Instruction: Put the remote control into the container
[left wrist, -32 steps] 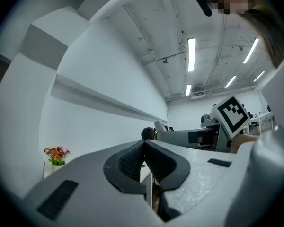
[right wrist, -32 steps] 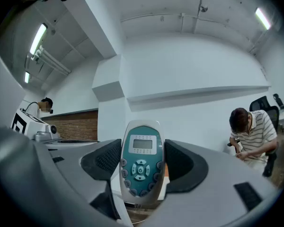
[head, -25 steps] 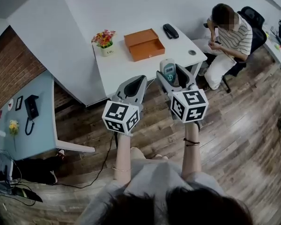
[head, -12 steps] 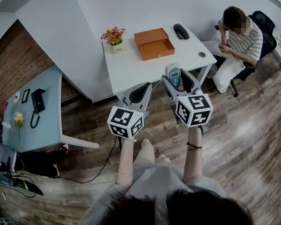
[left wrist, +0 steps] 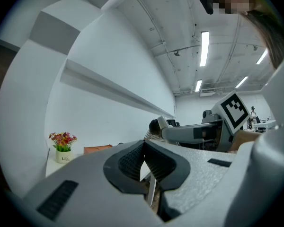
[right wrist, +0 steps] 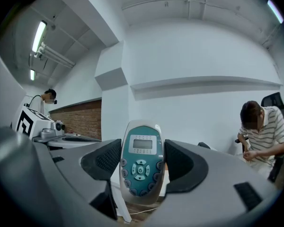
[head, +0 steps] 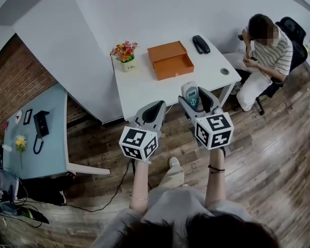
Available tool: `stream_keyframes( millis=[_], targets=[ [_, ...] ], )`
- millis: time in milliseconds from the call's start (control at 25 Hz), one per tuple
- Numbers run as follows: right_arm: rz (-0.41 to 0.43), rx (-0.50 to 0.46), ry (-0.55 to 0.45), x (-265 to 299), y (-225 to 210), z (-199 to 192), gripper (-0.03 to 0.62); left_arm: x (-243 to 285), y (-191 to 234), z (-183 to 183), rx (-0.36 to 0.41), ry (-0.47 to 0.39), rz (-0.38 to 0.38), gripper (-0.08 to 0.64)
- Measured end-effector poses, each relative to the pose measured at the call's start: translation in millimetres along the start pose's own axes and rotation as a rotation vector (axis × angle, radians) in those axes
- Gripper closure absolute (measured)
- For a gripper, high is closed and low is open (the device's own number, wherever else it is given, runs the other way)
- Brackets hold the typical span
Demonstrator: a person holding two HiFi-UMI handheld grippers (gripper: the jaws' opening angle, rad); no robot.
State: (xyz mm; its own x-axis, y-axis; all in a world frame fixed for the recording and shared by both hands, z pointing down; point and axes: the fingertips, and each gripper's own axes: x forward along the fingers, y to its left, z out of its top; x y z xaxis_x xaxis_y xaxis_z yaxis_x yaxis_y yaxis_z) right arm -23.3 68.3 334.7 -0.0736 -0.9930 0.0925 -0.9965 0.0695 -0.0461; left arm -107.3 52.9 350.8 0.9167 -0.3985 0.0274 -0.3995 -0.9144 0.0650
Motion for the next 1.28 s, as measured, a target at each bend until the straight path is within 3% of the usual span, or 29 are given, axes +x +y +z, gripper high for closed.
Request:
stream_keyframes(
  millis=[680, 920, 1280],
  targets=[
    [-0.001, -0.008, 0.05, 87.1, -91.0, 1.7, 0.307, 126.1, 51.9, 3.6, -0.011, 0.027, -0.039, 0.557],
    [0.002, -0.02, 0.059, 108.1, -107.0, 6.7, 0.307, 148.4, 64.4, 5.8, -0.031, 0.012, -0.06, 0.557],
    [0.038, -0.041, 0.087, 151.6, -109.4, 4.3, 0.307, 164.6, 101.7, -1.1, -0.038, 0.033, -0.029, 0.557]
  ],
)
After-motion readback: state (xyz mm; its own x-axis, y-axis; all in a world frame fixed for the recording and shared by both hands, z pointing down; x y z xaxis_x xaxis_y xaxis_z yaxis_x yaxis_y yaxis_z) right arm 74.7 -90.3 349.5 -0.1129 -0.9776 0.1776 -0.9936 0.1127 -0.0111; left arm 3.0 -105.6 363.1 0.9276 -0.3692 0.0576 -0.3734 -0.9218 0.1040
